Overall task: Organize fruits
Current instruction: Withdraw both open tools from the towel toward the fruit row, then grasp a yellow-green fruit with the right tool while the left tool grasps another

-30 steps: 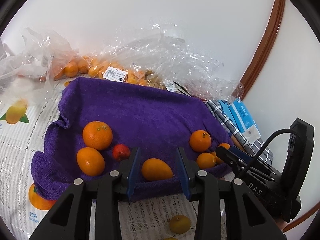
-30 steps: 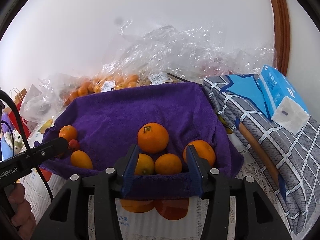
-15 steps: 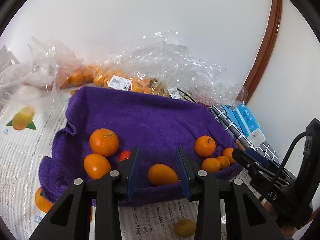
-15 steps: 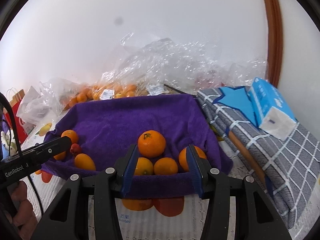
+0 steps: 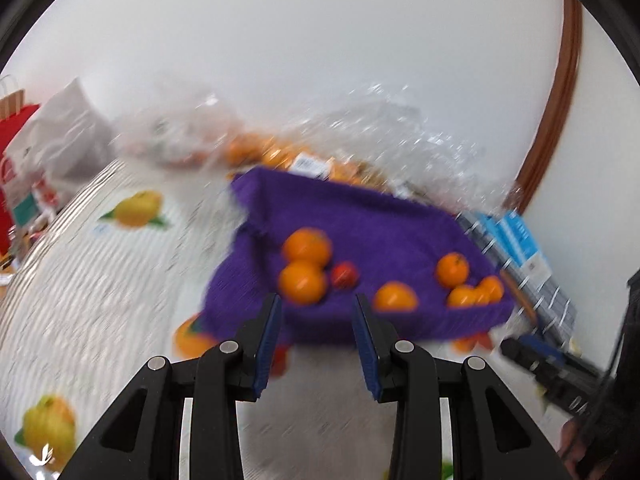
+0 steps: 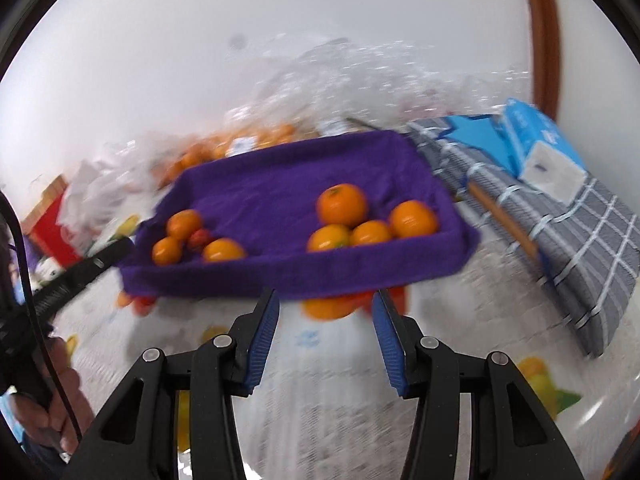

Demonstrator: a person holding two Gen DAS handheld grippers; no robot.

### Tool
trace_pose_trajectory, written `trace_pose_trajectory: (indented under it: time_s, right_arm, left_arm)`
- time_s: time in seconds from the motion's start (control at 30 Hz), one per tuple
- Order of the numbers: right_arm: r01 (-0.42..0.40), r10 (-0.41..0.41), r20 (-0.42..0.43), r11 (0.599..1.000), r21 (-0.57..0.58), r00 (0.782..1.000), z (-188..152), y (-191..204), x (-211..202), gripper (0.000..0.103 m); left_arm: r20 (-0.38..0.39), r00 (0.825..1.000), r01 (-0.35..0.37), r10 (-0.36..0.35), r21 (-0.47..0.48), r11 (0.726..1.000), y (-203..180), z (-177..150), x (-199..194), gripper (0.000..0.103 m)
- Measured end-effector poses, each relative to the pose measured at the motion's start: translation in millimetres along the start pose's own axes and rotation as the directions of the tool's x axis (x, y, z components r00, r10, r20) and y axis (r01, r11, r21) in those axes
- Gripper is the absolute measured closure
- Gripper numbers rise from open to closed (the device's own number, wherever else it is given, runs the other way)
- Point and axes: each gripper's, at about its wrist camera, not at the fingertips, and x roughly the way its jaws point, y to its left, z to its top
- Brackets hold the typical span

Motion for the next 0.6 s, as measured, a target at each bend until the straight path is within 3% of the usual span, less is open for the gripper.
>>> trace_pose_trajectory:
  time_s: [0.13, 0.27, 0.43, 0.6]
  right_arm:
    - [-0.073, 0.072, -0.016, 0.997, -0.04, 0.997, -10, 28, 4, 0.054]
    - [-0.112, 0.109, -0.06, 0.993, -0.048, 0.992, -13, 44, 17, 0.063]
    - [-0.136, 0.132, -0.114, 0.99, -0.025, 0.985, -13, 51, 33, 0.065]
    - [-0.142, 0.139, -0.157, 0.99, -0.011, 0.978, -20, 51, 50, 0.075]
  left_arm:
    - [-0.029, 0.999, -0.021, 0.02, -0.03, 0.999, 21, -18, -12, 0.065]
    - [-0.017, 1.0, -0.017, 0.016, -0.073, 0.997, 32, -22, -18, 0.063]
    - [-0.037, 0.999, -0.025, 0.024, -0.045, 0.999, 27, -24, -13, 0.062]
    - [-0.03, 0.999, -0.035, 0.035, -0.009, 0.999, 20, -26, -13, 0.062]
